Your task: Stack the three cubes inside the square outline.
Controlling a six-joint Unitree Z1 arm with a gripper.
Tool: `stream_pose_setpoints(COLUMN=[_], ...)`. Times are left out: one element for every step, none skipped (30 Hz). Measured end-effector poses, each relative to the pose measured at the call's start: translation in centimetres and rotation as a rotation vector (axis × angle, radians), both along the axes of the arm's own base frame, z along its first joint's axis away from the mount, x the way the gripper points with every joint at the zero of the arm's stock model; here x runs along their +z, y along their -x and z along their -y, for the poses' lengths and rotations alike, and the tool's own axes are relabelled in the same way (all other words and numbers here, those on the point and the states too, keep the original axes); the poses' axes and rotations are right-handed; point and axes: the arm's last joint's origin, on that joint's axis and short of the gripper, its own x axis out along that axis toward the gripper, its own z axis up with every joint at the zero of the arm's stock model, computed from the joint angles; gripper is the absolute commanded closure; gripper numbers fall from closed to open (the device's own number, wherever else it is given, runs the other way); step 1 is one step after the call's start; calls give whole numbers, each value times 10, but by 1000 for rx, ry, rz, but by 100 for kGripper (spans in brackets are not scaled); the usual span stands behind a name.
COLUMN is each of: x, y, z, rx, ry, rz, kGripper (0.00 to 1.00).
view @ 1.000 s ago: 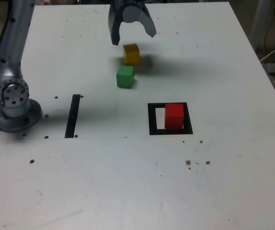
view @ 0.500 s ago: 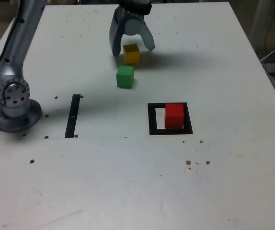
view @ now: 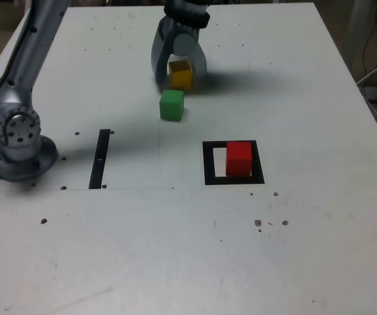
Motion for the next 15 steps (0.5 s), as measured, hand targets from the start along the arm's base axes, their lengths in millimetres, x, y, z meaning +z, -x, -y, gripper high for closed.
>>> stream_pose_setpoints(x=[0, 0, 0, 0, 0, 0, 0, 0, 0, 0, 0, 0, 0, 0, 0], y=[-1, -1, -1, -1, -1, -1, -1, -2, -2, -2, -2, -2, -2, -2, -2], z=[0, 1, 1, 1, 1, 1, 1, 2, 2, 2, 2, 2, 2, 2, 2], rx=[-2, -3, -3, -3, -3, -4, -5, -5, -5, -5, -5, -5, -5, -5, -5], ry=[-1, -1, -1, -1, -1, -1, -1, -1, -1, -1, -1, -1, -1, -1, -1], rz=[1, 2, 2, 1, 1, 1, 1, 1, 1, 1, 1, 1, 1, 1, 1], kGripper=[68, 68, 68, 68, 68, 68, 68, 68, 68, 68, 68, 68, 68, 68, 68])
